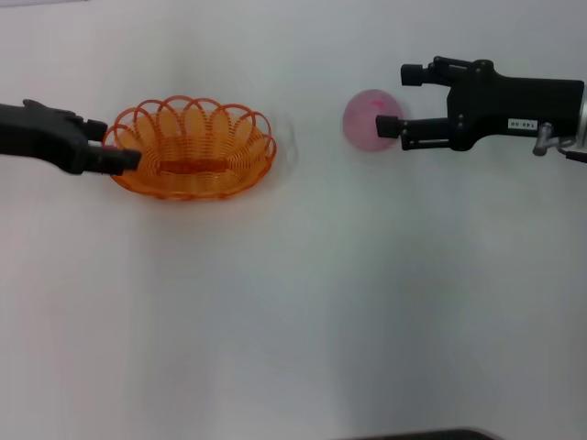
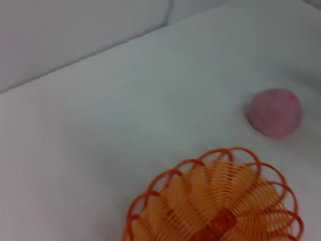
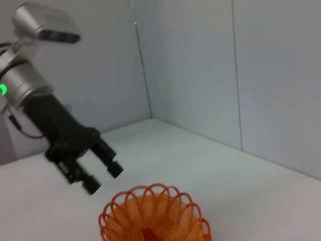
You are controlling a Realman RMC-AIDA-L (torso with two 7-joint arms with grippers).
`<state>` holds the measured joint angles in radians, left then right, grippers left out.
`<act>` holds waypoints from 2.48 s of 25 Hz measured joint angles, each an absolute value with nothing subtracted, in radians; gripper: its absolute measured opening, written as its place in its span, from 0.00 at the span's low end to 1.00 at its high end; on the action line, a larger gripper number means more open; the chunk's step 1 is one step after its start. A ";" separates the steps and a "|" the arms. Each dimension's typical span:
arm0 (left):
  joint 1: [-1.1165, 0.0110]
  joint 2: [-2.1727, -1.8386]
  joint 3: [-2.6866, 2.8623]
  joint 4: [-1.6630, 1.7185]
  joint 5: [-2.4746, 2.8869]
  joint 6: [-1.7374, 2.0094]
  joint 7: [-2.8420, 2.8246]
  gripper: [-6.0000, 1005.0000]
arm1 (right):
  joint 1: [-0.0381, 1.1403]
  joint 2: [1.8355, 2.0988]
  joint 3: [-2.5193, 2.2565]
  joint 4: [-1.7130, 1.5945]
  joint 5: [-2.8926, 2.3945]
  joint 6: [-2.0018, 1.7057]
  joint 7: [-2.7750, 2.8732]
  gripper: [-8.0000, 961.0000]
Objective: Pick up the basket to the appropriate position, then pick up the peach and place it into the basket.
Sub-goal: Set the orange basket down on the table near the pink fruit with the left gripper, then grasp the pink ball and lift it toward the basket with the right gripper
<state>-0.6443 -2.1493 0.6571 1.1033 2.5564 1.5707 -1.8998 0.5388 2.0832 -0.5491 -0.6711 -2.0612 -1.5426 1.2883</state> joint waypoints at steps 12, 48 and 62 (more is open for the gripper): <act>-0.603 -2.139 0.655 1.110 2.533 1.602 -1.616 0.69 | 0.562 2.082 -0.555 -0.661 -2.042 -1.512 1.392 0.96; -0.387 -2.111 0.422 0.840 2.244 1.712 -1.268 0.69 | 0.585 2.075 -0.568 -0.637 -2.048 -1.452 1.398 0.96; -0.380 -2.116 0.421 0.830 2.246 1.710 -1.268 0.69 | 0.614 2.070 -0.584 -0.649 -2.047 -1.447 1.432 0.96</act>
